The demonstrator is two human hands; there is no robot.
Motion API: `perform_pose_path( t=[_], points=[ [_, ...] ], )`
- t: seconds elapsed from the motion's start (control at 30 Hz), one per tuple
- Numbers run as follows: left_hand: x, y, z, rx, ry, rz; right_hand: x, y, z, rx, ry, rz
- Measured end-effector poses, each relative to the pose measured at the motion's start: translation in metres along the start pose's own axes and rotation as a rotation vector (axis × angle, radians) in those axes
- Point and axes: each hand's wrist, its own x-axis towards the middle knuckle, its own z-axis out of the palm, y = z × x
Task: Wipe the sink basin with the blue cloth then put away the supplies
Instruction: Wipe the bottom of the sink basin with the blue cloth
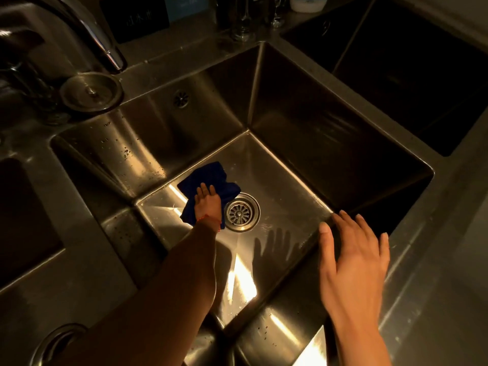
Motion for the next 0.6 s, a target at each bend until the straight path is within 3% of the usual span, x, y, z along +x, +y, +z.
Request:
perform_pose_path(
  t=[0.6],
  points=[
    [-0.073, 0.003, 0.020, -0.066, -0.227, -0.263, -0.001, -0.002, -0.003, 0.018, -0.018, -0.005]
  ],
)
